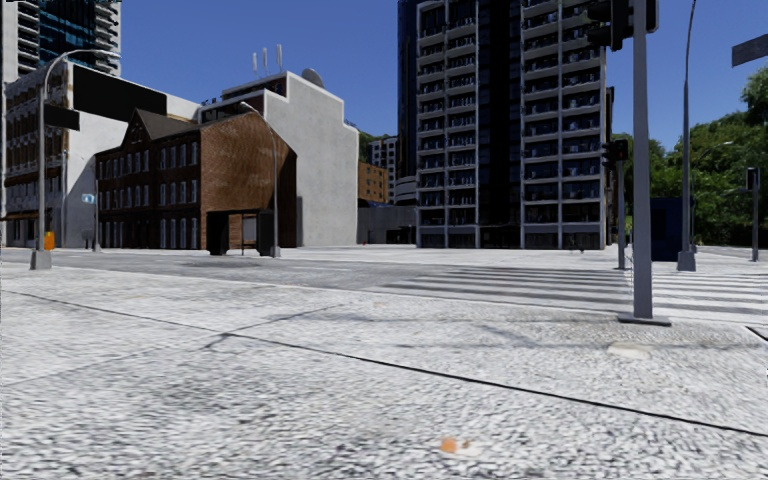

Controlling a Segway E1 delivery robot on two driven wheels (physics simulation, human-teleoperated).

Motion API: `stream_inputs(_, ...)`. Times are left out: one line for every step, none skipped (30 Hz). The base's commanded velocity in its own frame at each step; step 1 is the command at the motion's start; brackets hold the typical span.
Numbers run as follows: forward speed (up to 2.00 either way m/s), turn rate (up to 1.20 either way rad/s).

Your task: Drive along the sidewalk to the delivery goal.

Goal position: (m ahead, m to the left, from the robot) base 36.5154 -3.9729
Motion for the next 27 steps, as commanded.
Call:
stream_inputs(2.00,-0.51)
stream_inputs(2.00,-0.25)
stream_inputs(2.00,-0.25)
stream_inputs(2.00,0.00)
stream_inputs(2.00,0.00)
stream_inputs(2.00,0.00)
stream_inputs(2.00,0.00)
stream_inputs(2.00,0.00)
stream_inputs(2.00,0.00)
stream_inputs(2.00,0.00)
stream_inputs(2.00,0.00)
stream_inputs(2.00,0.00)
stream_inputs(2.00,-0.09)
stream_inputs(2.00,-0.17)
stream_inputs(2.00,-0.24)
stream_inputs(2.00,-0.26)
stream_inputs(2.00,-0.26)
stream_inputs(2.00,-0.28)
stream_inputs(2.00,-0.28)
stream_inputs(2.00,-0.29)
stream_inputs(2.00,-0.29)
stream_inputs(2.00,-0.29)
stream_inputs(2.00,-0.29)
stream_inputs(2.00,-0.29)
stream_inputs(2.00,-0.29)
stream_inputs(2.00,-0.29)
stream_inputs(2.00,-0.29)
